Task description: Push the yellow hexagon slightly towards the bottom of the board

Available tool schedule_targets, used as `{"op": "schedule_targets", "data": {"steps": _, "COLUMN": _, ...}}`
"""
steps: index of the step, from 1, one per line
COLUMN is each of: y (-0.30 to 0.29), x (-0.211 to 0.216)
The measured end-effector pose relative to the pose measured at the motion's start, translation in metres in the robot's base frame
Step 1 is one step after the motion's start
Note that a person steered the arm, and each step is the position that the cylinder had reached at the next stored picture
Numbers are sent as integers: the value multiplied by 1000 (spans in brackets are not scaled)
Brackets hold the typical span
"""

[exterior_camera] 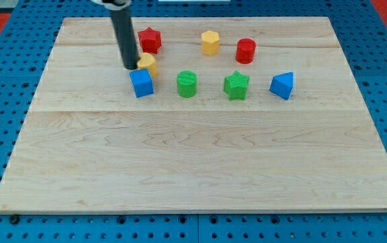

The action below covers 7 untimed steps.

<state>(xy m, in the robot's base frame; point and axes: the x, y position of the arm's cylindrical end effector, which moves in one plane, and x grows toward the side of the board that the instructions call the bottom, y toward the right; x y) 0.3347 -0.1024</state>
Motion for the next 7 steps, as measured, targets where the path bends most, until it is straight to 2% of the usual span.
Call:
{"op": "schedule_targets", "data": {"steps": 1, "y": 67, "x": 0}}
{"op": "schedule_targets", "data": {"steps": 2, "y": 23, "x": -7}}
{"op": "schedule_targets", "data": {"steps": 4, "y": -1, "x": -12}}
{"op": "schedule_targets", "data": {"steps": 5, "y": -51, "x": -30}}
{"op": "schedule_targets", "data": {"steps": 6, "y": -54, "x": -105}}
{"op": "schedule_targets", "data": {"steps": 7, "y": -22, "x": -121}}
